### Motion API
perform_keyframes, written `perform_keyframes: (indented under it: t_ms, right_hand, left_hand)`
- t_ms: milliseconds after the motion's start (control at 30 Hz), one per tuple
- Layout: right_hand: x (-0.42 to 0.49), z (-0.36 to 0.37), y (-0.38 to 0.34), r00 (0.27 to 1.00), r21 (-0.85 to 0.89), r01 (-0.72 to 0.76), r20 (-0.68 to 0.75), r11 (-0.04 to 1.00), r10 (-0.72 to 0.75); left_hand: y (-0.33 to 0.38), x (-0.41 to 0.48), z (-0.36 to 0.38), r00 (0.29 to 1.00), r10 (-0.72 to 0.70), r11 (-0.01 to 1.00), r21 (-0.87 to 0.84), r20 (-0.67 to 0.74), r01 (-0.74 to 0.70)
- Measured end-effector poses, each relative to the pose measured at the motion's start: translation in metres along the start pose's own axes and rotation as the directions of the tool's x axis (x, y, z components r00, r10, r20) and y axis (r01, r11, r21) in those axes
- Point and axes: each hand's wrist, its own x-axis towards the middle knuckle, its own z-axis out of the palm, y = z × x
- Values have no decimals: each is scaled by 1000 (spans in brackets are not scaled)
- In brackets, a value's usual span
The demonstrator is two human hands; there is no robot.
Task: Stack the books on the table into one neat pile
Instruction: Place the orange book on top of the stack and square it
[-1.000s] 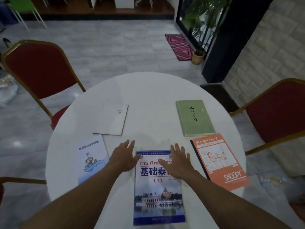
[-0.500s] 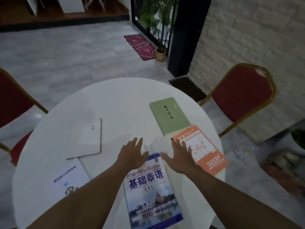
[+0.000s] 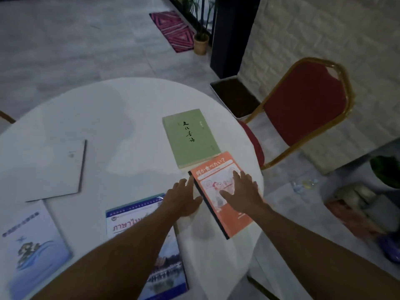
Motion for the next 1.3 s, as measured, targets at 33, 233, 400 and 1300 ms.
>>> perform_keyframes:
  t_ms: [33, 233, 400, 1300]
  right_hand:
    - [6, -1, 8, 1000, -9, -12, 8, 1000, 12]
    - [20, 6, 38, 995, 32, -63, 79, 998, 60]
    - [18, 9, 40, 994, -9, -89, 57, 996, 89]
    - [-78, 60, -84, 997, 460, -13, 69, 888, -21]
  left_hand:
    - [7, 3, 4, 1000, 4, 1000, -29, 1, -4]
    - [36, 18, 25, 998, -30, 996, -84, 47, 34]
    - [46, 20, 31, 998, -61, 985, -157, 26, 64]
    - [-90, -94, -1, 958, -125, 912, -411, -259, 8]
